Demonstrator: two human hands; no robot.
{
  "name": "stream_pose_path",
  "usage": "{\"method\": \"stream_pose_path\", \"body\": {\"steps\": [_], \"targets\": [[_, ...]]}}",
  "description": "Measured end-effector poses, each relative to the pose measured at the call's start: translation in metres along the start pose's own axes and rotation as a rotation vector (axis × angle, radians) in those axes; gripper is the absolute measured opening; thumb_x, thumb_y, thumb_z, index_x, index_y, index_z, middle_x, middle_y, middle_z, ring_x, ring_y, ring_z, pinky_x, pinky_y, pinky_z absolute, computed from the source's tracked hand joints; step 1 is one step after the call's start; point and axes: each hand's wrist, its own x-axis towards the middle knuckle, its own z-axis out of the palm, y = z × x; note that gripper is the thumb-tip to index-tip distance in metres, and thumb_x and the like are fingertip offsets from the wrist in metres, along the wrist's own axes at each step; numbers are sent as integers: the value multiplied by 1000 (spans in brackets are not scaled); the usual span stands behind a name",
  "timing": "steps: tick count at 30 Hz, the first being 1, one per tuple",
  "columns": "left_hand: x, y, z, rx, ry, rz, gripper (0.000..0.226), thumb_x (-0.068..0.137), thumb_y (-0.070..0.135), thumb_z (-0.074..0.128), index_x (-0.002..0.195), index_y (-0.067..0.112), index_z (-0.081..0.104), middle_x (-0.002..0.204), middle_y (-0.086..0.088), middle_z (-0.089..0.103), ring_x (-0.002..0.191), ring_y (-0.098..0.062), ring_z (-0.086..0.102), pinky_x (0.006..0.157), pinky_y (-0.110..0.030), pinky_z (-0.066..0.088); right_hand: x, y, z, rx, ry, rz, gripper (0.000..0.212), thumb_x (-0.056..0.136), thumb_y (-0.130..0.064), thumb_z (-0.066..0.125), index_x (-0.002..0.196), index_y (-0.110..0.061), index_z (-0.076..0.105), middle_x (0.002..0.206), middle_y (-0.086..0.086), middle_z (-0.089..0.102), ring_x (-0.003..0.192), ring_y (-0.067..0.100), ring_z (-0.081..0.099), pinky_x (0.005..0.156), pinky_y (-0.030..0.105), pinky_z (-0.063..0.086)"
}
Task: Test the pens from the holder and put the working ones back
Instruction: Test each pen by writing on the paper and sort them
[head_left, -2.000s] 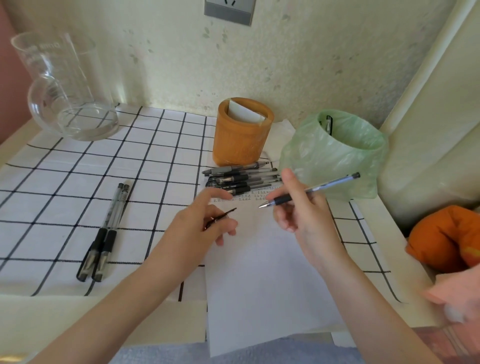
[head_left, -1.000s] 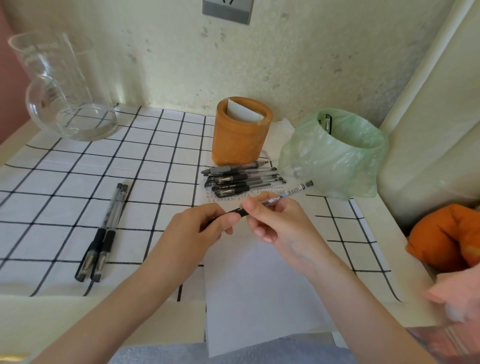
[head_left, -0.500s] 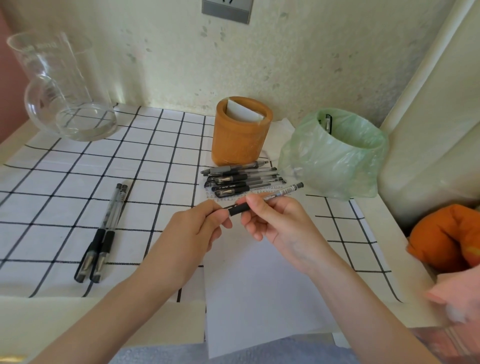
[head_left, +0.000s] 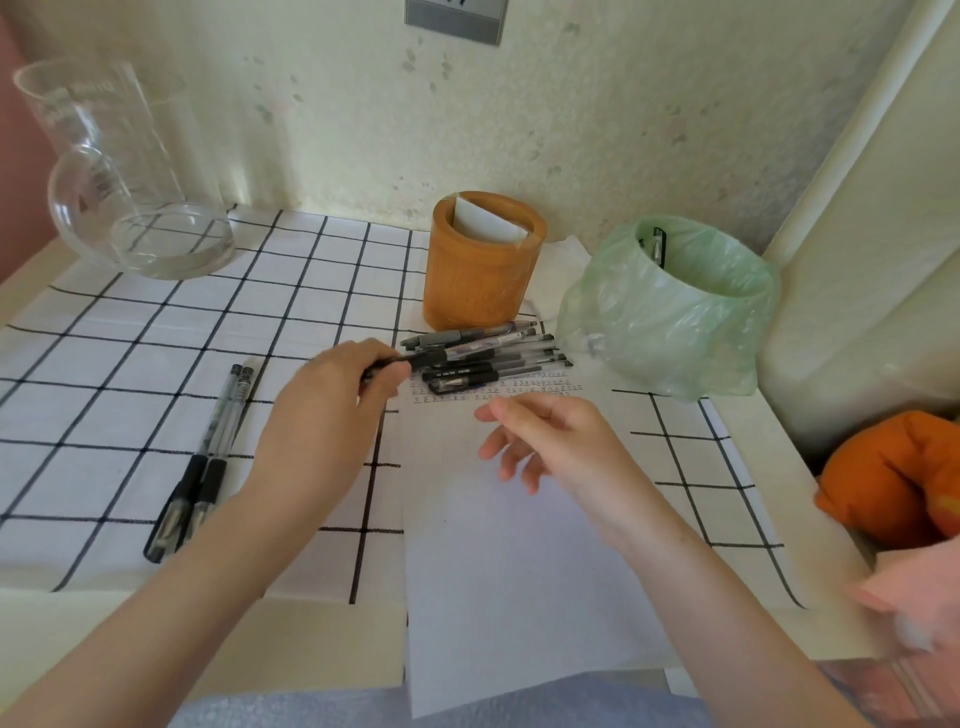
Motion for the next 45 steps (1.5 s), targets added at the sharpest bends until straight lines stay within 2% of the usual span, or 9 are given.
{"method": "stream_pose_path", "body": {"steps": [3, 6, 9, 13, 19, 23, 30, 36, 45], "targets": [[11, -8, 10, 129, 141, 85, 21, 90, 25, 57, 102, 13, 69, 86, -2, 61, 90, -21, 50, 73, -23, 31, 0, 5, -8, -277, 151, -68, 14, 92, -21, 57, 90, -14, 69, 66, -2, 68, 52, 10, 53, 46, 22, 40], [18, -5, 20, 128, 218, 78, 20, 88, 24, 62, 102, 15, 72, 91, -7, 60, 97, -25, 46, 78, -22, 29, -5, 12, -13, -546, 224, -126, 13, 92, -27, 56, 86, -22, 67, 66, -5, 67, 54, 5, 52, 62, 28, 47], [25, -3, 30, 173, 247, 90, 19, 86, 23, 64, 101, 18, 73, 93, -9, 59, 97, -27, 44, 78, -26, 32, -7, 14, -15, -587, 204, -126, 15, 92, -27, 55, 87, -22, 67, 68, -4, 67, 57, 7, 53, 65, 29, 47], [28, -4, 44, 179, 200, 85, 22, 83, 21, 66, 104, 17, 72, 93, -9, 59, 95, -26, 44, 78, -26, 34, -7, 16, -18, -679, 176, -103, 15, 93, -28, 53, 88, -24, 67, 72, -5, 67, 52, 5, 46, 58, 25, 41], [27, -5, 48, 84, 209, 45, 39, 77, 19, 73, 114, 16, 62, 107, -7, 54, 101, -22, 45, 81, -24, 35, -3, 16, -25, -717, 191, -85, 16, 93, -29, 52, 89, -23, 66, 74, -6, 68, 55, 7, 46, 57, 25, 38], [25, 1, 38, 64, 210, 85, 33, 81, 22, 69, 113, 17, 61, 104, -1, 56, 97, -20, 48, 81, -25, 37, -1, 15, -25, -709, 184, -81, 16, 93, -28, 51, 89, -23, 66, 77, -6, 68, 59, 10, 51, 55, 24, 37], [7, -18, -4, 223, 119, 46, 19, 86, 16, 62, 105, 18, 64, 98, 2, 61, 93, -16, 54, 78, -24, 37, 2, 15, -26, -693, 198, -90, 16, 92, -27, 53, 85, -24, 66, 73, -6, 67, 61, 16, 57, 60, 29, 44], [-19, -31, -25, 390, 76, 4, 20, 86, 12, 60, 106, 12, 66, 100, -6, 65, 94, -25, 58, 79, -37, 48, 6, 15, -21, -683, 204, -107, 15, 91, -25, 55, 82, -23, 66, 67, -6, 66, 59, 20, 59, 67, 39, 53], [-30, -44, -41, 620, 54, -57, 26, 79, 4, 67, 104, 6, 67, 110, -16, 57, 99, -36, 50, 75, -45, 47, 7, 14, -11, -685, 216, -133, 15, 91, -22, 56, 80, -22, 66, 64, -4, 66, 56, 15, 56, 67, 40, 53]]}}
